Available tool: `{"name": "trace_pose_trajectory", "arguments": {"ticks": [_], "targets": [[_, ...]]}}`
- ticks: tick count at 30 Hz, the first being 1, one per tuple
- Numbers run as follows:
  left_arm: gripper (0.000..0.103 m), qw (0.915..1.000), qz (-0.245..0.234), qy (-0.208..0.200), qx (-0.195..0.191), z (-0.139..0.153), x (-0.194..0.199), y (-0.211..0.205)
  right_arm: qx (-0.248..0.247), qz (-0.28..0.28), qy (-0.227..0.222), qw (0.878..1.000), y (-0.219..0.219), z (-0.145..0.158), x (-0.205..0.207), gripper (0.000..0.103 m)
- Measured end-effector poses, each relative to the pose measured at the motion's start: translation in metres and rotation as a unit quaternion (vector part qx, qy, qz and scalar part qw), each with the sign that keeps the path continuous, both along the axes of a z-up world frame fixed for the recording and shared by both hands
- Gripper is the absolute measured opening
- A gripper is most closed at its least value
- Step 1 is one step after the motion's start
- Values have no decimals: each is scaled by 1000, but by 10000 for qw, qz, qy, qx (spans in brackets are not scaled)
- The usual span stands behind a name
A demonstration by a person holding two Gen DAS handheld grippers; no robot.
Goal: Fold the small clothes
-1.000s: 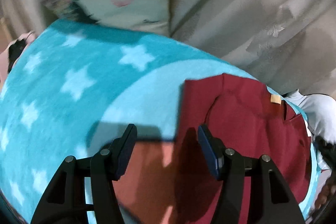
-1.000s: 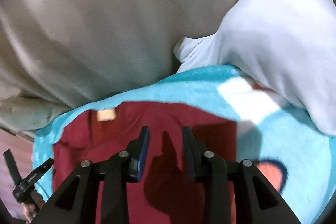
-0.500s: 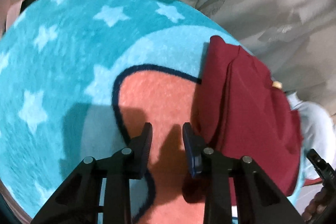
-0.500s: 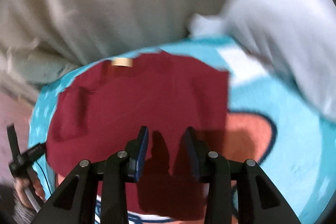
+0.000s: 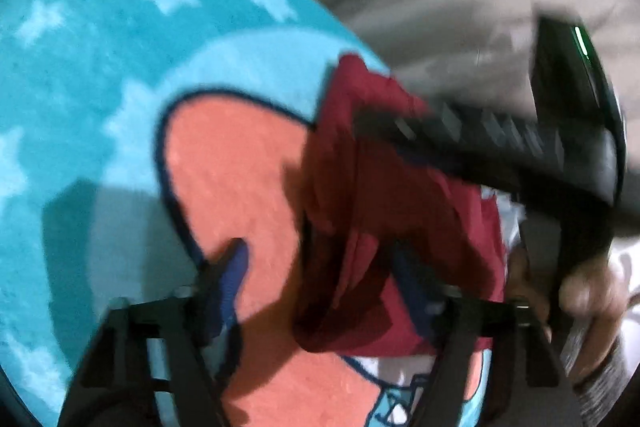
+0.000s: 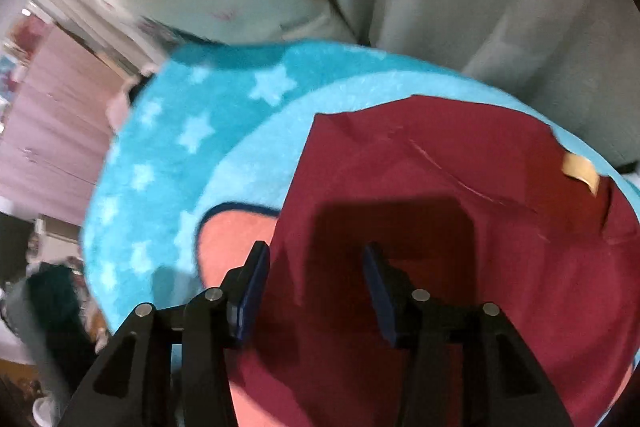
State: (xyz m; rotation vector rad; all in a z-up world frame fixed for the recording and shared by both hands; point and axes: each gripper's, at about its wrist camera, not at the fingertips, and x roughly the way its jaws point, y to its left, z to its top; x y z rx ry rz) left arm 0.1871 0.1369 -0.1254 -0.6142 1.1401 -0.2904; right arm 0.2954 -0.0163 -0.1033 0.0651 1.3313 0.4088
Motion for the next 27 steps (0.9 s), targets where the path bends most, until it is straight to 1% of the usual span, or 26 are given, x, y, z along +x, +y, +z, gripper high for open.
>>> {"name": "trace_pose_trajectory", "arguments": {"ticks": [1,2,4,6,8,9,10,12,14,15,16,17,18,19,21,23,25,27], "targets": [[29,9997,-121,120,-150,-7,3,-4,-178,14,34,9998,7,-4,5,56],[26,9993,-145,183,-280,-9,4,-5,-353,46,40,9994,14,-6,8,58],[25,9990,-131,244,-352,-10,5,-7,-558,128,55,9983,25,-8,10,71],[25,9989,-185,247,-346,-9,6,-9,-879,272,32,9958,39,-13,13,74],[25,9989,-212,248,-330,-7,6,-11,-1454,635,-99,9873,56,-20,8,74],[25,9989,-233,239,-321,-6,6,-11,-1632,748,-176,9836,61,-22,6,74],[22,9990,-258,226,-294,-4,4,-11,-1884,893,-308,9775,67,-25,1,74],[22,9990,-260,216,-291,-1,2,-9,-2151,1056,-495,9696,73,-28,-7,73],[22,9989,-248,179,-343,5,-8,-2,-2221,1076,-666,9668,73,-27,-13,66],[22,9991,-214,154,-327,8,-13,2,-2222,1053,-724,9666,70,-25,-15,55],[22,9994,-123,135,-292,13,-19,7,-2095,990,-787,9696,63,-20,-16,44],[22,9995,-37,118,-285,18,-24,11,-1973,937,-817,9724,59,-16,-19,38],[22,9996,33,97,-273,21,-28,14,-1835,884,-825,9756,52,-11,-20,27],[22,9996,139,54,-243,26,-32,17,-1599,811,-828,9803,43,-5,-21,22],[22,9993,325,-39,-184,37,-36,21,-1107,616,-876,9881,27,10,-22,18],[24,9991,395,-80,-130,43,-35,20,-531,405,-1004,9927,3,30,-26,17],[28,9992,385,-102,-93,47,-33,14,-167,222,-1123,9933,-20,47,-29,17],[30,9995,261,-172,-54,49,-28,3,194,3,-1194,9927,-48,62,-35,16]]}}
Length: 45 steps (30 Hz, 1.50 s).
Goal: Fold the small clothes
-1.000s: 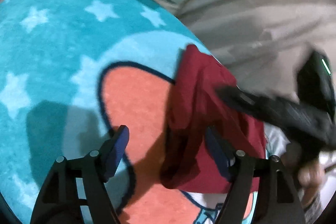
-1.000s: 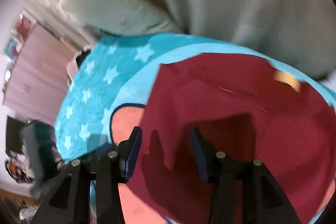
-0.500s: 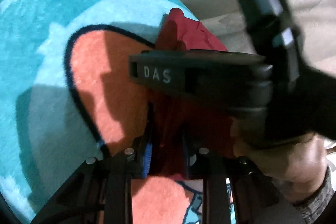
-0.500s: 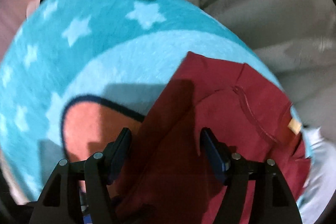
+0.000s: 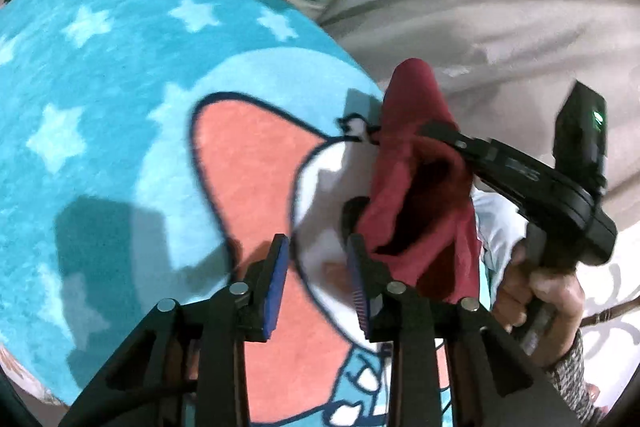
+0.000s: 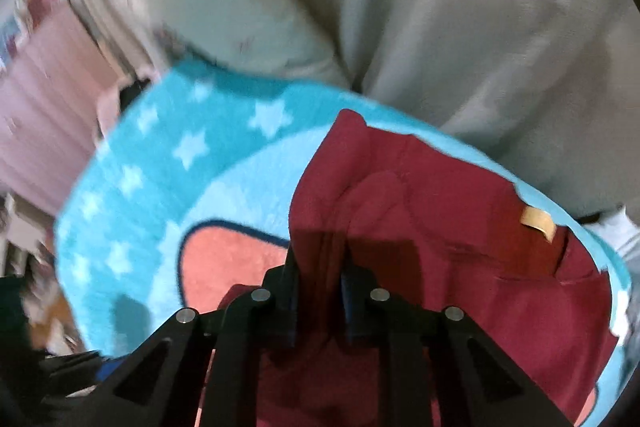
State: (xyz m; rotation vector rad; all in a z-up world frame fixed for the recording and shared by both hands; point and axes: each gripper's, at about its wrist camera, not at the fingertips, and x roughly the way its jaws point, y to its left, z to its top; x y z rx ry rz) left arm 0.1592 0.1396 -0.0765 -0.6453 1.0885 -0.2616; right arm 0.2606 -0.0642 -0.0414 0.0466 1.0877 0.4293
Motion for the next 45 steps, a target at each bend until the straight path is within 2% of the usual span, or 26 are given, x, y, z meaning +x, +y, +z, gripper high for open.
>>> {"name": "trace_pose_trajectory", "arguments": {"ticks": [5,8,12,16,21,23,27,29,32,35,37,39,41,43,45], "targets": [[33,9967,-681,-317,317,9,26,-70,731,-499,20,9961,-68,14,-2,16],[30,9920,-1231,-295,-11,11,31,-120,1061,-889,76,9903,-111,16,-6,15],[30,9808,-1907,-403,72,19,23,-181,1240,-1389,26,9825,-172,16,-23,15],[30,9757,-2160,-364,40,20,16,-198,1339,-2035,174,9697,-242,-3,-49,14],[30,9758,-2148,-222,348,12,21,-201,1326,-2764,467,9507,-298,-51,-76,14],[30,9771,-2093,-109,379,8,22,-200,1359,-2867,579,9465,-304,-66,-83,14],[30,9764,-2052,-111,658,0,26,-205,1417,-2851,506,9466,-301,-62,-83,18],[30,9752,-2083,-102,739,-6,27,-213,1365,-2994,433,9433,-307,-49,-88,22],[30,9742,-2102,-109,813,-11,26,-221,1196,-3247,-88,9382,-310,-11,-104,23],[30,9745,-2066,-123,865,-12,18,-222,1530,-2929,-429,9429,-293,21,-112,23],[30,9738,-2063,-164,947,-12,15,-224,1835,-2588,-381,9476,-277,26,-112,23],[30,9725,-2097,-179,993,-10,12,-224,1991,-2394,-72,9503,-263,14,-112,22],[30,9721,-2144,-140,937,-6,10,-219,1658,-2520,391,9526,-258,-17,-117,21],[30,9736,-2129,-112,813,0,7,-210,1740,-2669,952,9431,-260,-59,-130,9],[31,9752,-2048,-198,821,8,7,-202,2189,-2776,814,9319,-267,-73,-146,4]]}}
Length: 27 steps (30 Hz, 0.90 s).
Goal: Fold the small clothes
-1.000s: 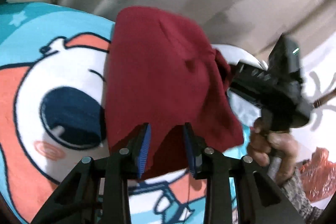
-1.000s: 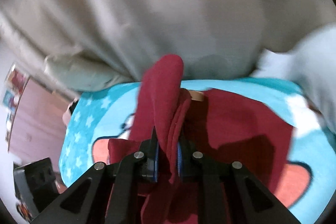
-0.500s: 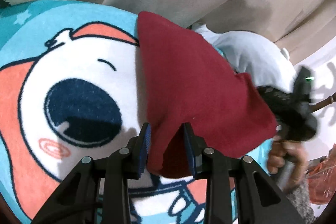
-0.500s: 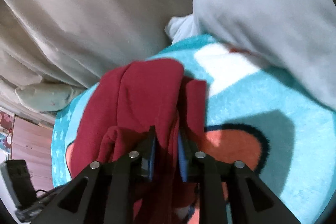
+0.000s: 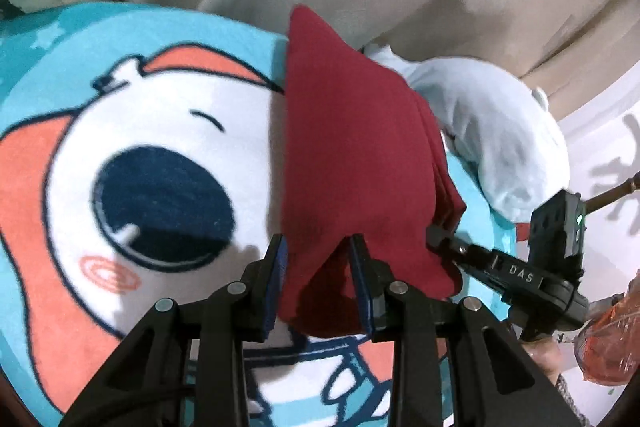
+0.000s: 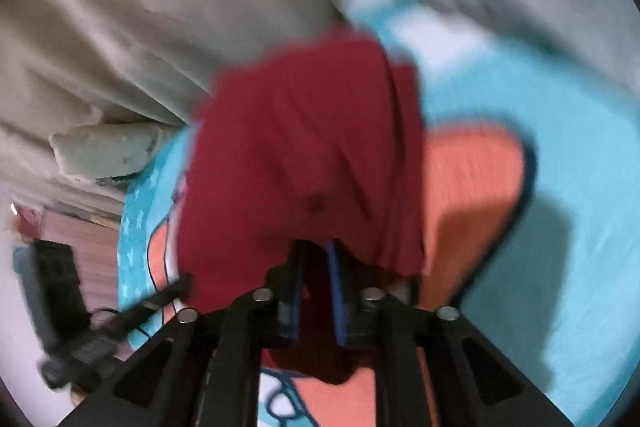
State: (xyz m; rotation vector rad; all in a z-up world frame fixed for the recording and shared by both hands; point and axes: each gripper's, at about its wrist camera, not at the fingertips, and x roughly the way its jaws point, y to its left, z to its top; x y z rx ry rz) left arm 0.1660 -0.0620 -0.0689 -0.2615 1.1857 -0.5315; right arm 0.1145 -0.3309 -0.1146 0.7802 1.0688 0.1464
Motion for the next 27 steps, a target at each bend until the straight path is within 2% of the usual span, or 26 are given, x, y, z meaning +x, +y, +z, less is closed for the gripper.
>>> {"name": "trace_pose_trajectory", "arguments": {"ticks": [2,5,7,9,12,15,18,23,25,27], "targets": [[35,9999,146,-17,41,4,4,8,68,-34,-13,10000,-1,2,-2,4],[35,9990,439,85,5,10,8,22,-173,95,10,9998,7,8,4,4],[35,9981,608,-75,12,22,1,30,-271,167,-6,9995,9,9,6,5],[35,9956,832,-407,103,40,-12,43,-306,232,-27,9993,13,9,8,5],[48,9880,1170,-915,425,61,-42,65,-378,258,8,9990,11,10,4,5],[49,9751,1560,-1335,838,73,-71,88,-585,302,66,9978,16,15,8,6],[53,9634,2039,-1498,880,81,-93,110,-774,351,114,9963,22,20,10,7],[74,9400,2599,-1909,1116,97,-123,129,-895,370,108,9952,28,24,9,7],[80,9370,2653,-1951,1165,101,-129,131,-1044,391,80,9937,34,26,8,8],[80,9370,2637,-1932,1232,102,-134,131,-1246,434,22,9913,41,28,6,10]]}}
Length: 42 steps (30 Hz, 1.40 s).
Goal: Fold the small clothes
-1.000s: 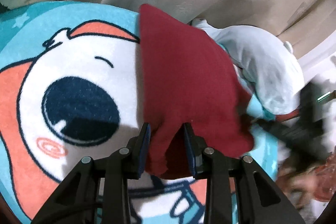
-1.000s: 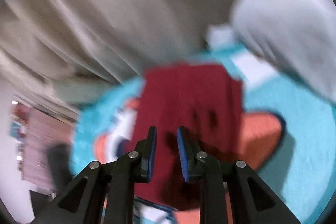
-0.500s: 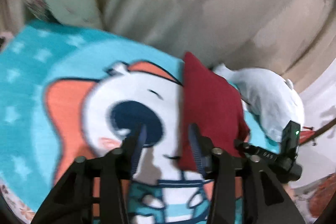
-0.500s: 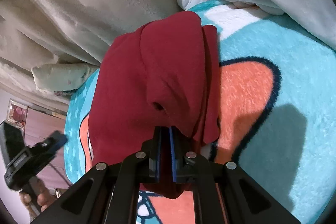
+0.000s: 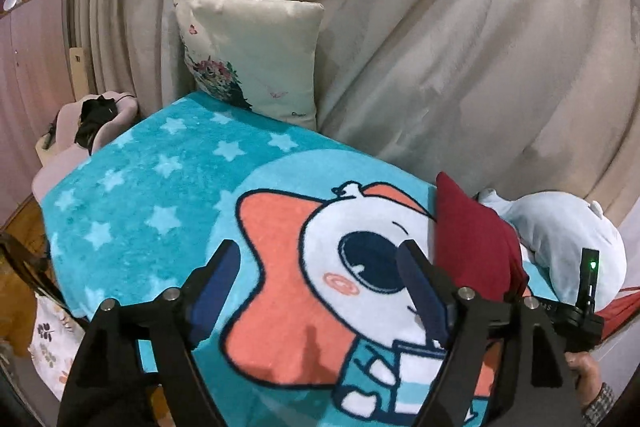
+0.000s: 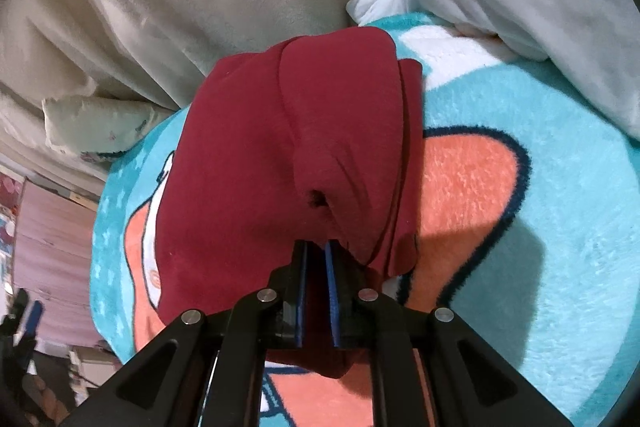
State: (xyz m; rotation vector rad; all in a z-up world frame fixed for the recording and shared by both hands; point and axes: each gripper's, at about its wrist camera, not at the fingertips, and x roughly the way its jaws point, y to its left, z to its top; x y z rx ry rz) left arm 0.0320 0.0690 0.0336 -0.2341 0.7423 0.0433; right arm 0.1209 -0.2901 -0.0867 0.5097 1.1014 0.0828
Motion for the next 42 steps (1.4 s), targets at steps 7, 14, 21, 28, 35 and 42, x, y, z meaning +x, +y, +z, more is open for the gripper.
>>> {"name": "trace_pose_trajectory", "arguments": {"ticks": [7,14,21,28,35,42], "targets": [[80,9997,14,-12,256,8,-16,-6,67,-69,-237,9997,1,-2,-8,16],[86,9993,-197,-55,299,10,-18,-14,-57,10,-420,9991,6,-1,-12,23],[86,9980,-277,532,-175,-11,8,-9,-427,466,-658,9958,37,4,-11,76],[86,9903,-804,928,-649,-36,62,-18,-576,265,-720,9954,41,23,-13,76],[86,9659,-1759,1610,-1012,-87,128,-63,-345,-726,-634,9947,-35,35,-20,76],[86,9273,-2531,2224,-1628,-138,192,-111,150,-1000,-246,9946,-61,-1,16,76]]}}
